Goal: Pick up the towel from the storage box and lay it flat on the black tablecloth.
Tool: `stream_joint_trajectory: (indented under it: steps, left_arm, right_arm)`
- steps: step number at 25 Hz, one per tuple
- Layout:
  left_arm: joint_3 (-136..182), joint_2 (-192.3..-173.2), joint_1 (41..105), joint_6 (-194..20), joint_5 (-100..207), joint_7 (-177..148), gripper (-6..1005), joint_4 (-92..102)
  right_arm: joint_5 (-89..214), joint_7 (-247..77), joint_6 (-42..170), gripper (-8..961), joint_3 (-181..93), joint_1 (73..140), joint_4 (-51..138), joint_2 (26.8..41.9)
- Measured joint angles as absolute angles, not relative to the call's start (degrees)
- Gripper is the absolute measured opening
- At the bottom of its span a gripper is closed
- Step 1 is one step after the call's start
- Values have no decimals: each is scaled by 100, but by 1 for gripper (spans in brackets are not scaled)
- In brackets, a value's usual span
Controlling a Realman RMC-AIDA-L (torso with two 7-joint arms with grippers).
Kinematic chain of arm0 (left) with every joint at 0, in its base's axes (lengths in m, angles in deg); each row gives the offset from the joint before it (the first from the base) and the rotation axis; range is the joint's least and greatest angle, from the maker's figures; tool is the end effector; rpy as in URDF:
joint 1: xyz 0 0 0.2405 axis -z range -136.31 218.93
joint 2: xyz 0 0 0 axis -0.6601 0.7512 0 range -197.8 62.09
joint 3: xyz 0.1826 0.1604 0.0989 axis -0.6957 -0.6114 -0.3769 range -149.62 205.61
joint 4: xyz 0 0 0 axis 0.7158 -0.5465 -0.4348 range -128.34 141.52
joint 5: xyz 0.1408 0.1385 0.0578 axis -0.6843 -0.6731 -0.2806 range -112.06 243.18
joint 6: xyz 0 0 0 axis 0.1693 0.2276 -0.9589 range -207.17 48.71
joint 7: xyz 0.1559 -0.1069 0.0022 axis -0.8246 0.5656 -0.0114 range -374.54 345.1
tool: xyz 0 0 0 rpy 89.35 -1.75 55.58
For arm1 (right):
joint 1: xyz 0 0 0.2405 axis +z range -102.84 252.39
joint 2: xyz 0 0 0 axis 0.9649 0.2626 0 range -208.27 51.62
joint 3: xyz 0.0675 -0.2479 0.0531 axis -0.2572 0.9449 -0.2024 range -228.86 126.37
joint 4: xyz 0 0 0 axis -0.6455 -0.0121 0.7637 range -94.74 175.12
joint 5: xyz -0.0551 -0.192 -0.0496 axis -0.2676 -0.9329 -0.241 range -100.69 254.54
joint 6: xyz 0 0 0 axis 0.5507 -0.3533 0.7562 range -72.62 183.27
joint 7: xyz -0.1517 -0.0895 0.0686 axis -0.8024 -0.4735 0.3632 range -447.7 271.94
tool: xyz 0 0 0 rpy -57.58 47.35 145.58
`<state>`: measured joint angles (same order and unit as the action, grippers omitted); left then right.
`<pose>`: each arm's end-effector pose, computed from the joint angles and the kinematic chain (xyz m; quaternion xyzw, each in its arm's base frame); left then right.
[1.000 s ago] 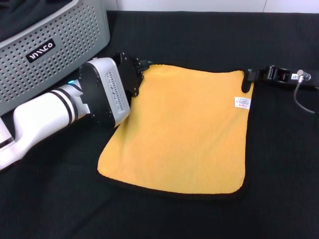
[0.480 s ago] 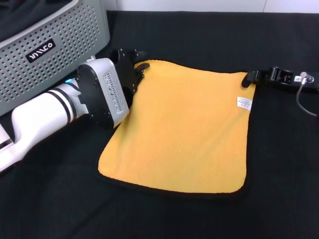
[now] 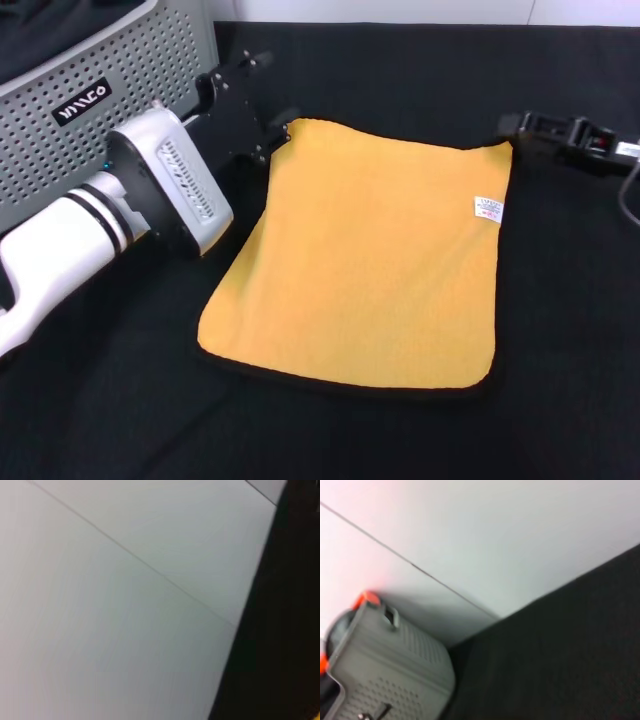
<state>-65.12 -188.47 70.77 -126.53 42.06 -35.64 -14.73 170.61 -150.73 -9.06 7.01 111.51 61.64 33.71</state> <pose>-0.2483 0.4121 -0.0869 -0.8419 0.1901 -0.0545 0.5022 0.2533 0.4232 -0.0346 -0.7420 0.5691 0.3207 0.1507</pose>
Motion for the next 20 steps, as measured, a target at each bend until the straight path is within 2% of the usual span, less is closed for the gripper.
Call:
stream_joint_trajectory:
  steps: [2, 5, 10, 15, 20]
  left_arm:
    - [-6522, -18848, 7024, -12815, 4378, -3533, 579, -1452]
    - [-6541, -18849, 6892, -13241, 4754, -3361, 644, -1450]
    - [-6539, -18825, 6652, -13955, 5129, -1971, 756, -1486]
    - [-6545, -18811, 6312, -14608, 5098, -484, 752, -1507]
    - [-6538, -18730, 6041, -15228, 4521, 1271, 749, -1537]
  right_arm:
    - [17061, -15145, -1087, 563, 472, 11057, 6164, 3375]
    - [17064, -15268, -1393, 790, 160, 10915, 6164, 3384]
    - [17132, -16059, -2247, 828, -252, 10777, 6183, 3479]
    - [17066, -16981, -2621, 866, -116, 10543, 6764, 3694]
    - [16927, -17473, -3048, 869, 757, 10292, 7695, 3712]
